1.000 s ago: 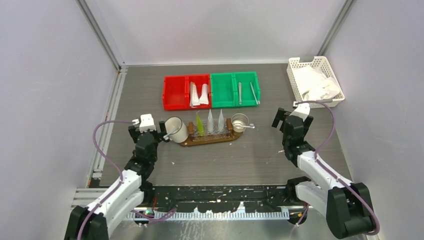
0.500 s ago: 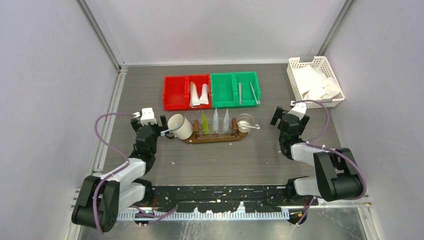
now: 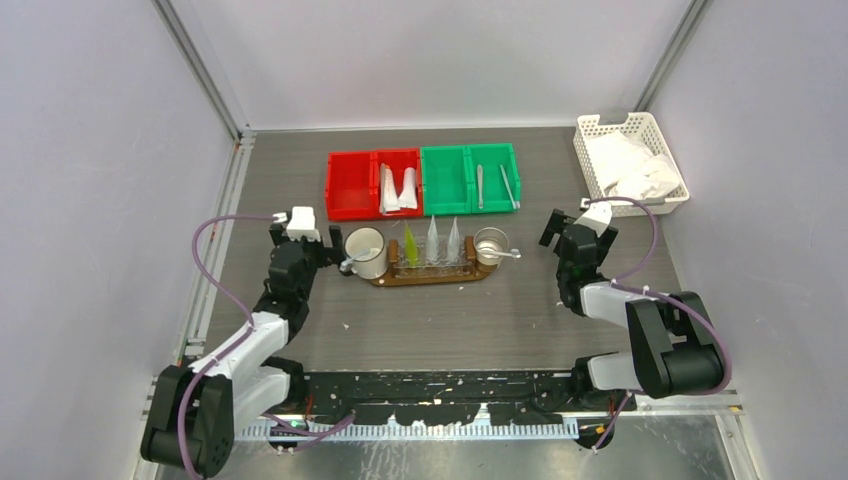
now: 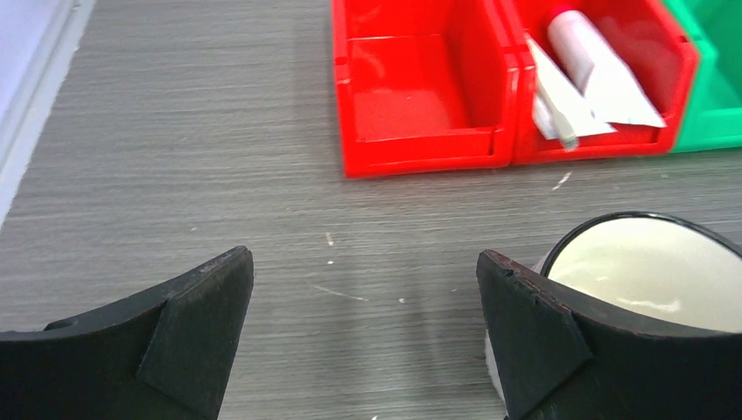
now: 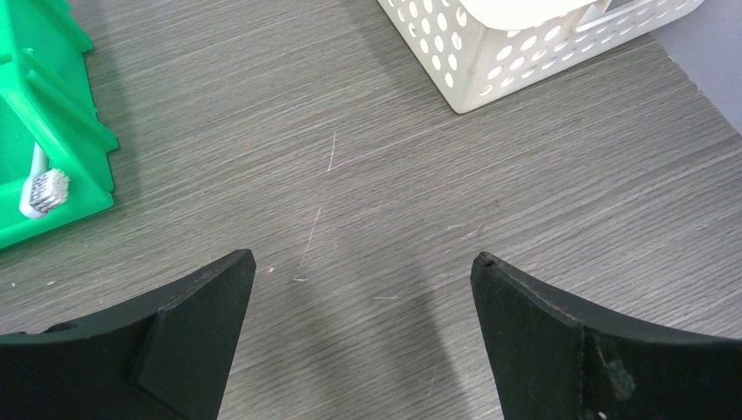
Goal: Prepare toiletry sets of a toothbrush and toothpaste on the tray
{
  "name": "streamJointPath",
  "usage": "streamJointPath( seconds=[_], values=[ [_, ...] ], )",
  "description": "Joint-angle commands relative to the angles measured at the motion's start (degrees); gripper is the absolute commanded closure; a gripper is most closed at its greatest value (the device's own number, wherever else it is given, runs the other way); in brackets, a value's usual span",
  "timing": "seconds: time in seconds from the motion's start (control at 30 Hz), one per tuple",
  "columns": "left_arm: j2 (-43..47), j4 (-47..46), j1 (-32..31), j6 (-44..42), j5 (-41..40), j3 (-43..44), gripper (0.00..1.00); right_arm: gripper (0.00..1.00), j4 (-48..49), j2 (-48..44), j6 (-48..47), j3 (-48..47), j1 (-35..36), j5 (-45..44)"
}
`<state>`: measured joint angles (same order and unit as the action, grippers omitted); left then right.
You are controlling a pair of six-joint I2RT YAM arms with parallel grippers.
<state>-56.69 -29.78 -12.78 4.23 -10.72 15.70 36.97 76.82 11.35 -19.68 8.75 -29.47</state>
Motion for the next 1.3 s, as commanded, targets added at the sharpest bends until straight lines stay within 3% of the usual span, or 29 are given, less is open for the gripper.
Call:
streamJointPath(
  seconds=[0.0,0.3,0.73,0.9,1.0,1.1,1.17,1.27],
  values=[
    [-0.22,1.38,-0.23,2.31,5.86,3.75,0.00,0.00,1.36,0.31,1.36,-2.24,-0.33,-0.67],
    [-3.52,-0.51,-0.32,5.35,15.07,5.05,0.00,0.00,0.68,0.86,1.28,-2.84,-0.32,-0.59],
    [-0.07,3.58,-0.32,2.26,11.16,5.19,0.00,0.00,-3.13,3.45,0.11,-6.18,-0.33,1.78],
    [0.88,5.88,-0.32,1.62,11.16,5.88,0.00,0.00,-3.39,1.98,3.27,-5.50,-0.32,-4.98],
    [1.74,10.65,-0.32,1.17,7.60,7.94,0.00,0.00,-9.72,-1.48,5.07,-7.69,-0.31,-10.43],
    [3.02,16.80,-0.32,2.68,2.49,11.24,0.00,0.00,-21.12,-6.86,13.30,-11.09,-0.67,-17.68],
    [3.93,19.40,-0.32,3.15,1.46,12.96,0.00,0.00,-27.82,-9.61,16.35,-13.50,-1.27,-15.89],
    [6.22,21.03,-0.32,3.39,1.77,13.81,0.00,0.04,-29.16,-10.68,17.13,-14.71,-2.43,-11.63]
  ],
)
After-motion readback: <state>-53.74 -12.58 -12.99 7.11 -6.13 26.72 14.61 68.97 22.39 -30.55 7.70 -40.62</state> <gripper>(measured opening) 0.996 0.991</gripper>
